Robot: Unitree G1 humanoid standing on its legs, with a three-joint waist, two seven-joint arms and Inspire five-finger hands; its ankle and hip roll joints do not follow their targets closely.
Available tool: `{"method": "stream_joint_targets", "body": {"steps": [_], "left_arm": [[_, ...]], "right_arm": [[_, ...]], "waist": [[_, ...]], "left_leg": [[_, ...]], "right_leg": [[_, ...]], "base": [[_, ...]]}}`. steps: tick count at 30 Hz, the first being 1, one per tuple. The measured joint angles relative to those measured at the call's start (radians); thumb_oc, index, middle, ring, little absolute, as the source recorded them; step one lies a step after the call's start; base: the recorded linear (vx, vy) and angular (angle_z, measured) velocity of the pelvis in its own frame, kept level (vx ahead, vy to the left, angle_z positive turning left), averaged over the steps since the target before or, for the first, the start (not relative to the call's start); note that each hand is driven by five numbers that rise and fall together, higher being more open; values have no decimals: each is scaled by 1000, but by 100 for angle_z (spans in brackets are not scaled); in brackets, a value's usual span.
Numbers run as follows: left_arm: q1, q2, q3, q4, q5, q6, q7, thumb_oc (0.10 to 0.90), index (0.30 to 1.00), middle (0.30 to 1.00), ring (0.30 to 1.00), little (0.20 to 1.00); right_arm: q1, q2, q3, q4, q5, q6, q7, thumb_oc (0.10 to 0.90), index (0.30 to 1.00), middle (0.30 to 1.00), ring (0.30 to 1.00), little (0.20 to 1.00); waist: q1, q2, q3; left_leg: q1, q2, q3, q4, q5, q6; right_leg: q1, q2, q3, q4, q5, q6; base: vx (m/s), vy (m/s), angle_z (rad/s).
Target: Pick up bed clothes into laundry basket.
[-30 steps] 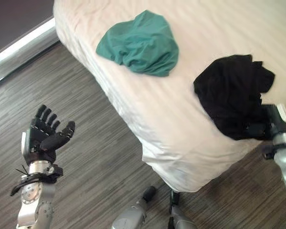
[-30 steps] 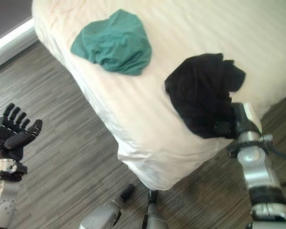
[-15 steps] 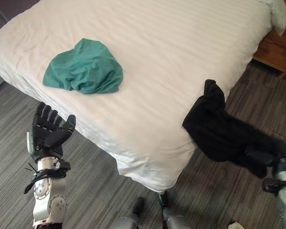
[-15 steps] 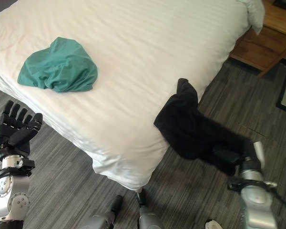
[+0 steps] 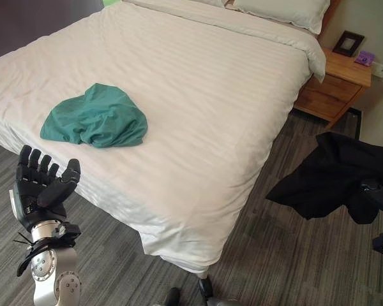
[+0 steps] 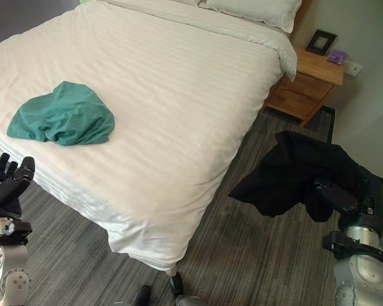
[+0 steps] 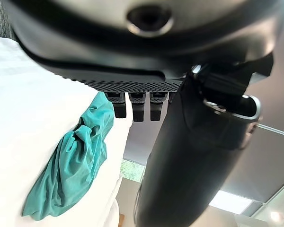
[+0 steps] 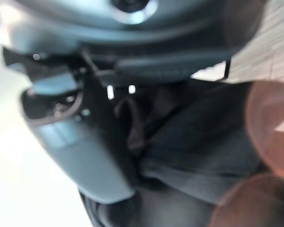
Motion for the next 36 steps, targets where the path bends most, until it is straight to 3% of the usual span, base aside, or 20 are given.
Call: {"method": "stream_joint_targets", "body": {"steps": [2, 6, 9, 12, 14, 16, 19, 22, 24, 25, 26, 27, 28, 29, 30, 31, 32, 33, 35, 36], "left_arm": [[-2, -15, -19, 0, 9, 3, -1, 800, 900, 900, 900, 900], [-25, -16, -59, -1, 8, 15, -24, 800, 900, 900, 900, 900], [-120, 1, -78, 7, 6, 20, -17, 800, 900, 900, 900, 900], [-171, 78, -98, 52, 7, 20, 5, 800, 900, 900, 900, 900], [-204, 142, -100, 90, 7, 20, 16, 800, 900, 900, 900, 900], [-264, 272, -130, 170, 7, 21, 34, 800, 900, 900, 900, 900], [-370, 391, -172, 308, -1, 21, 46, 800, 900, 900, 900, 900], [-438, 531, -198, 441, -58, 24, 46, 800, 900, 900, 900, 900], [-451, 608, -199, 490, -83, 24, 44, 800, 900, 900, 900, 900], [-465, 634, -206, 507, -99, 37, 38, 800, 900, 900, 900, 900], [-492, 665, -238, 530, -107, 45, 33, 800, 900, 900, 900, 900], [-531, 699, -292, 557, -112, 56, 25, 800, 900, 900, 900, 900], [-565, 722, -350, 570, -111, 64, 11, 800, 900, 900, 900, 900], [-631, 747, -439, 590, -108, 70, -5, 800, 900, 900, 900, 900], [-662, 767, -479, 592, -106, 80, -12, 800, 900, 900, 900, 900], [-694, 810, -534, 583, -80, 87, -38, 800, 900, 900, 900, 900], [-730, 858, -603, 578, -48, 90, -68, 800, 900, 900, 900, 900], [-763, 896, -643, 579, -18, 90, -102, 800, 900, 900, 900, 900], [-862, 916, -694, 583, 30, 85, -130, 800, 900, 900, 900, 900], [-900, 919, -715, 583, 56, 81, -135, 800, 900, 900, 900, 900]], "right_arm": [[1, 55, 84, 0, 0, 2, -3, 400, 300, 300, 300, 300], [-1, 60, 211, 1, 6, 29, 11, 400, 300, 300, 300, 300], [-7, 36, 220, 1, 15, 33, 22, 400, 300, 300, 300, 300], [-55, 33, 231, 1, 24, 32, 22, 400, 300, 300, 300, 300], [-81, 30, 235, 1, 44, 31, 21, 400, 300, 300, 300, 300], [-128, 9, 245, 8, 55, 30, 16, 400, 300, 300, 300, 300], [-163, -50, 251, 8, 60, 30, 18, 400, 300, 300, 300, 300], [-166, -55, 269, 10, 72, 31, 18, 400, 300, 300, 300, 300], [-162, -58, 270, 8, 71, 31, 17, 400, 300, 300, 300, 300], [-152, -61, 260, 9, 72, 33, 14, 400, 300, 300, 300, 300], [-140, -64, 265, 7, 74, 33, 7, 400, 300, 300, 300, 300], [-127, -46, 265, 4, 76, 34, 4, 400, 300, 300, 300, 300], [-118, -47, 275, 3, 80, 35, 3, 400, 300, 300, 300, 300], [-105, -6, 285, -7, 82, 33, -2, 400, 300, 300, 300, 300], [-105, 9, 287, -8, 87, 28, -4, 400, 300, 300, 300, 300], [-106, 45, 323, -6, 88, 29, -2, 400, 300, 300, 300, 300], [-97, 55, 367, -9, 83, 31, 8, 400, 300, 300, 300, 300], [-96, 62, 396, -8, 79, 34, 15, 400, 300, 300, 300, 300], [-86, 63, 417, -1, 73, 47, 31, 400, 300, 300, 300, 300], [-81, 64, 417, 4, 73, 46, 39, 400, 300, 300, 300, 300]], "waist": [[14, 6, -6], [31, 23, -5], [42, 3, 9], [47, -22, 31], [50, -28, 37], [53, -28, 40], [48, 25, 53], [56, 64, 48], [66, 92, 43], [69, 116, 38], [78, 112, 40], [76, 87, 39], [81, 97, 39], [66, 96, 37], [60, 102, 40], [52, 93, 39], [35, 93, 43], [23, 106, 45], [7, 115, 48], [-6, 114, 50]], "left_leg": [[14, 4, 21, -4, -9, -2], [-8, 9, 26, 10, -15, -14], [-114, -20, 16, 200, -57, -53], [-196, -38, 39, 376, -88, -56], [-208, 9, 60, 343, -81, -66], [-229, 97, 64, 222, -40, -127], [-232, 187, 39, 47, 9, -199], [-238, 220, 24, 20, 19, -213], [-224, 217, 12, 27, 17, -200], [-206, 209, 42, 38, 87, -181], [-208, 188, 89, 52, 129, -149], [-218, 140, 115, 94, 116, -126], [-215, 124, 154, 103, 117, -90], [-229, 77, 166, 144, 78, -40], [-226, 88, 186, 142, 102, -73], [-217, 63, 217, 162, 79, -40], [-204, 36, 232, 174, 49, 0], [-189, 41, 239, 166, 62, -12], [-159, 41, 249, 145, 63, 1], [-146, 46, 262, 132, 38, 19]], "right_leg": [[4, 4, -11, 8, -17, -9], [0, 10, -15, 4, -3, -34], [-6, -5, -61, -1, 4, -63], [27, -20, -75, -8, -8, -102], [33, -20, -77, -6, -15, -107], [41, -22, -66, -30, -22, -101], [55, -18, -58, -25, -23, -83], [68, -19, -7, -25, -40, -50], [74, -30, 50, -22, -57, -27], [77, -52, 47, -15, -84, -17], [71, -88, 47, 13, -107, -4], [54, -141, 52, 64, -150, -19], [-8, -180, 36, 230, -190, -8], [-44, -222, 69, 327, -109, -3], [-59, -230, 66, 385, -142, 12], [-94, -271, 56, 438, -95, 16], [-106, -287, 50, 459, 1, 12], [-106, -300, 45, 480, -13, 50], [-96, -283, 16, 471, -48, 101], [-100, -246, -23, 463, -90, 141]], "base": [[-52, -179, -33], [-106, -127, 1], [-99, -63, 49], [66, 47, 36], [165, 136, 16], [190, 181, 11], [245, 298, 10], [282, 417, -33], [246, 563, -66], [181, 616, -66], [156, 563, -47], [211, 730, -33], [220, 722, -15], [181, 581, -3], [163, 536, -7], [106, 316, -24], [182, 485, -37], [135, 296, -34], [205, 530, -30], [141, 406, -48]]}}
